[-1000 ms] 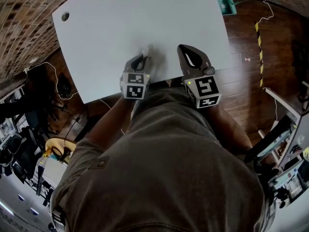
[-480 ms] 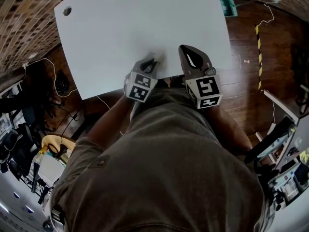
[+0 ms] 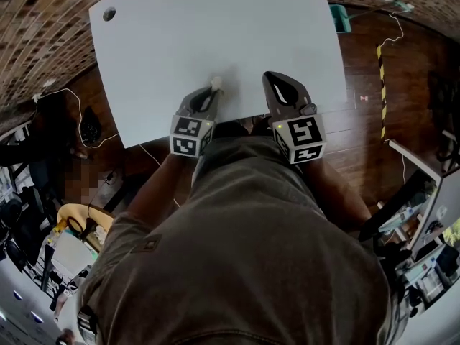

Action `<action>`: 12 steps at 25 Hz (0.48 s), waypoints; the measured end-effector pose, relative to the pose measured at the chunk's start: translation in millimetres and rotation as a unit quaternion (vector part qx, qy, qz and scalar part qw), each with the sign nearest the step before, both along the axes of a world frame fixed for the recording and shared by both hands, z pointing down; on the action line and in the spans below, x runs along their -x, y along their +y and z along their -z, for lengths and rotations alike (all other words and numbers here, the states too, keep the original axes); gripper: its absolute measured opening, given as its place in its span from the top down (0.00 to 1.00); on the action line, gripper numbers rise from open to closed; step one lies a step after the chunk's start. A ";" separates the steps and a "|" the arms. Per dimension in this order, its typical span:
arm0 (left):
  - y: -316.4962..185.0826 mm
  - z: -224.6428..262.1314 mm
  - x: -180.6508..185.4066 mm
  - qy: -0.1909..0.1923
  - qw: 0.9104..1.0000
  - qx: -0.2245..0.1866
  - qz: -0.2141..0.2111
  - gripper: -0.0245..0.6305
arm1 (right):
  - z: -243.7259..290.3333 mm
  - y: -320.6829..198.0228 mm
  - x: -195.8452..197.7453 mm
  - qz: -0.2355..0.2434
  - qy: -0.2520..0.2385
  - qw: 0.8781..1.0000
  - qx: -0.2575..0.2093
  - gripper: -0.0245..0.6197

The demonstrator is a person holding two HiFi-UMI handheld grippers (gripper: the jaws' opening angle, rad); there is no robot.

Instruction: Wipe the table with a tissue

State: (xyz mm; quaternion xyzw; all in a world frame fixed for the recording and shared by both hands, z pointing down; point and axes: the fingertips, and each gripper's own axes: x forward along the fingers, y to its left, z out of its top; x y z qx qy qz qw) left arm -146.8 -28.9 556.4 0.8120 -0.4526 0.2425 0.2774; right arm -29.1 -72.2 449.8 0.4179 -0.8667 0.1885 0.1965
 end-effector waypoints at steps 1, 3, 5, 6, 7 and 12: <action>-0.7 3.5 17.0 0.009 1.000 -0.003 0.024 0.89 | 1.2 4.4 6.8 0.000 0.000 1.000 -0.001 0.94; -3.9 11.7 41.7 0.025 0.998 -0.010 0.065 0.90 | 0.5 11.6 14.9 0.000 0.004 1.000 -0.001 0.94; -5.9 20.0 58.5 0.041 0.995 -0.018 0.094 0.89 | -1.5 17.9 19.5 -0.001 0.009 1.000 0.002 0.94; -6.5 24.1 64.2 0.049 0.993 -0.024 0.104 0.89 | -2.0 20.9 21.9 -0.003 0.011 1.000 0.005 0.94; -6.6 28.4 67.7 0.057 0.992 -0.030 0.109 0.89 | -2.0 23.7 24.2 -0.004 0.011 1.000 0.006 0.94; 1.5 49.8 70.7 0.076 0.988 -0.068 0.115 0.89 | -2.3 40.0 34.9 0.003 0.011 1.000 0.001 0.94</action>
